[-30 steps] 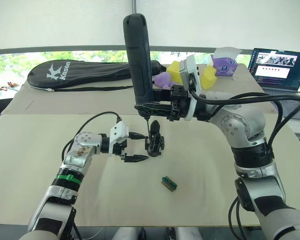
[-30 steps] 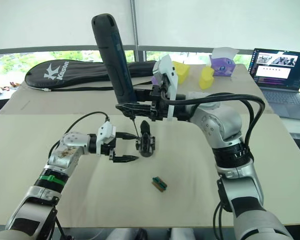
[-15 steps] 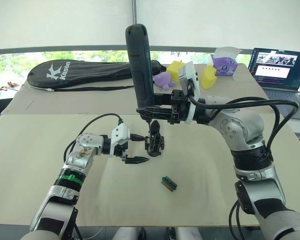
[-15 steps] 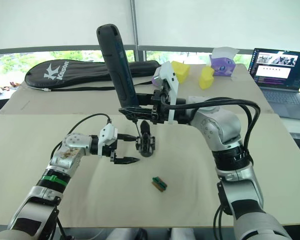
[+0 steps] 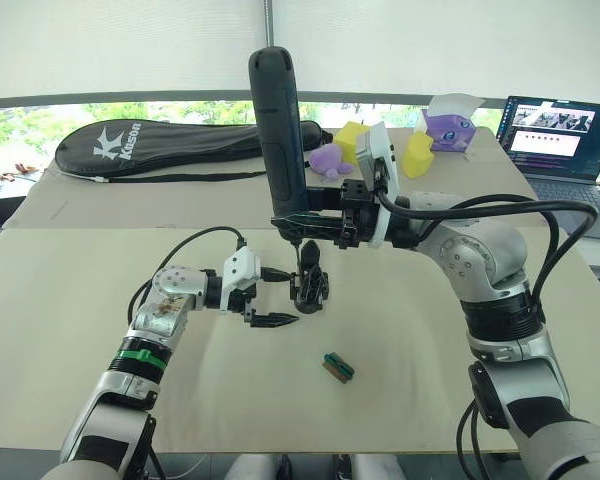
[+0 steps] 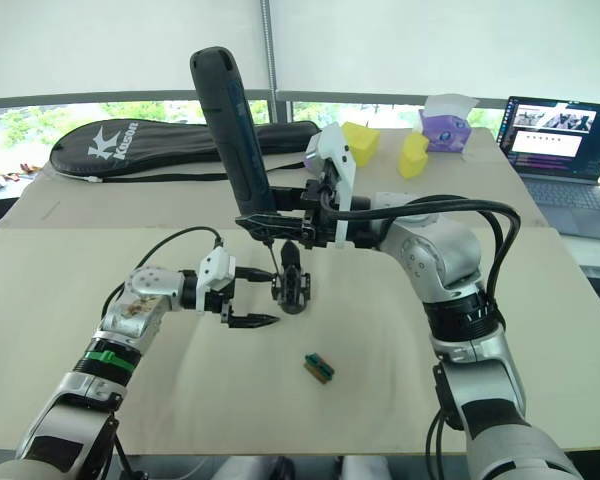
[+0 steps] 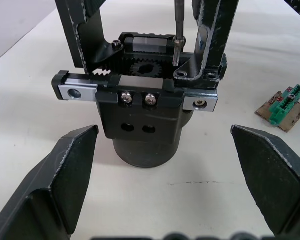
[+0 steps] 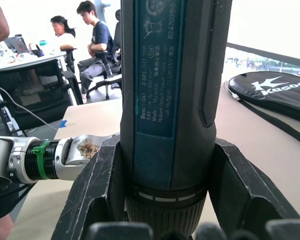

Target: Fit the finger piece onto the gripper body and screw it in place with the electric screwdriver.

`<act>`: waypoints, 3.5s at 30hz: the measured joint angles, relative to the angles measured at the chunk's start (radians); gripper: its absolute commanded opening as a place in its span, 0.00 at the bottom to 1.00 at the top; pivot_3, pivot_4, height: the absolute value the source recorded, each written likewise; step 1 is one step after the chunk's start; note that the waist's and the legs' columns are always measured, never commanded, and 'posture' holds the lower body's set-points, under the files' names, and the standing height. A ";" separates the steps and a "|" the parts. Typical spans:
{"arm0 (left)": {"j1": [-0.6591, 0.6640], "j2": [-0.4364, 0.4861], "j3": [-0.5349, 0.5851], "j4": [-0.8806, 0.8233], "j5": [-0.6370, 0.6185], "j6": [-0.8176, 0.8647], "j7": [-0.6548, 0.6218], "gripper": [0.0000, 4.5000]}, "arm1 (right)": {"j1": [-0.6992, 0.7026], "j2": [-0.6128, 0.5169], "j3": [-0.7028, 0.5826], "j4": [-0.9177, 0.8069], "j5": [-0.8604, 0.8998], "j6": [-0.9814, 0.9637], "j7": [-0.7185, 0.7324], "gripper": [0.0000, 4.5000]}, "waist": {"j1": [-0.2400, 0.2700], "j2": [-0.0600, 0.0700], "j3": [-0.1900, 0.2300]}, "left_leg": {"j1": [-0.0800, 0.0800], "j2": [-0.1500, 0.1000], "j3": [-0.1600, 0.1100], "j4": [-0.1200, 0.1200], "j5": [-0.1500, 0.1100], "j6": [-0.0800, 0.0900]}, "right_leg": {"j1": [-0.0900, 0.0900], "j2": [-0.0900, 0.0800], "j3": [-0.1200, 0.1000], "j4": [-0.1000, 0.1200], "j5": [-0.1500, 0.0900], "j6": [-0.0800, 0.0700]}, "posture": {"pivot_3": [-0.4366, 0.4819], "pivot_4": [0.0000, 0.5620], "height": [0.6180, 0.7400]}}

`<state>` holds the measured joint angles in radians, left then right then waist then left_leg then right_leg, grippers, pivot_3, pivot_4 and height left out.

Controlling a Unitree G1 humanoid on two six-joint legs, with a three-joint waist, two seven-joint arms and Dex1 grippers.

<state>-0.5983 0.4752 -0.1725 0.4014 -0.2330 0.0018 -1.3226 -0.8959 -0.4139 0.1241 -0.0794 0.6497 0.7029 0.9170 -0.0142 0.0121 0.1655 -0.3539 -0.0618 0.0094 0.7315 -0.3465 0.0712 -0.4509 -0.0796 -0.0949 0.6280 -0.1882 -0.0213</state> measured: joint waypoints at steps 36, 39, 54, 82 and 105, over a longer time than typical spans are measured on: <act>0.000 -0.008 0.000 -0.017 0.000 -0.003 0.003 1.00 | 0.024 0.012 0.000 -0.021 -0.024 -0.012 0.028 0.42 | 0.001 0.000 0.000 | 0.000 0.000 0.000 0.000 0.000 0.000 | 0.000 0.000 0.001 0.000 0.000 0.000 | 0.48 0.27 0.98; 0.000 -0.008 0.000 -0.017 0.000 -0.003 0.004 1.00 | 0.024 0.012 0.000 -0.017 -0.041 -0.023 0.041 0.42 | 0.001 0.000 0.000 | 0.000 0.000 0.000 0.000 0.000 0.000 | 0.000 0.000 0.001 0.000 0.000 0.000 | 0.48 0.27 0.98; 0.001 -0.008 0.000 -0.017 0.000 -0.003 0.009 1.00 | 0.010 0.012 0.000 -0.008 -0.043 -0.023 0.058 0.42 | 0.001 0.000 0.000 | 0.000 0.000 0.000 0.000 0.000 0.000 | 0.000 0.000 0.001 0.000 0.000 0.000 | 0.48 0.27 0.98; 0.001 -0.008 0.000 -0.017 0.006 -0.003 0.011 1.00 | 0.024 0.013 0.000 -0.012 -0.068 -0.038 0.078 0.42 | 0.001 0.000 0.000 | 0.000 0.000 0.000 0.000 0.000 0.000 | 0.000 0.000 0.001 0.000 0.000 0.000 | 0.48 0.27 0.98; 0.001 -0.009 0.000 -0.016 0.018 -0.003 0.013 1.00 | 0.024 0.013 0.000 -0.014 -0.068 -0.038 0.077 0.42 | 0.001 0.000 0.000 | 0.000 0.000 0.000 0.000 0.000 0.000 | 0.000 0.000 0.000 0.000 0.000 0.000 | 0.48 0.27 0.98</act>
<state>-0.5974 0.4666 -0.1725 0.3850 -0.2149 -0.0015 -1.3098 -0.8720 -0.4012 0.1246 -0.0930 0.5818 0.6649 0.9943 -0.0134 0.0121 0.1655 -0.3541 -0.0618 0.0093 0.7315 -0.3465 0.0712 -0.4513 -0.0798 -0.0944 0.6284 -0.1882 -0.0213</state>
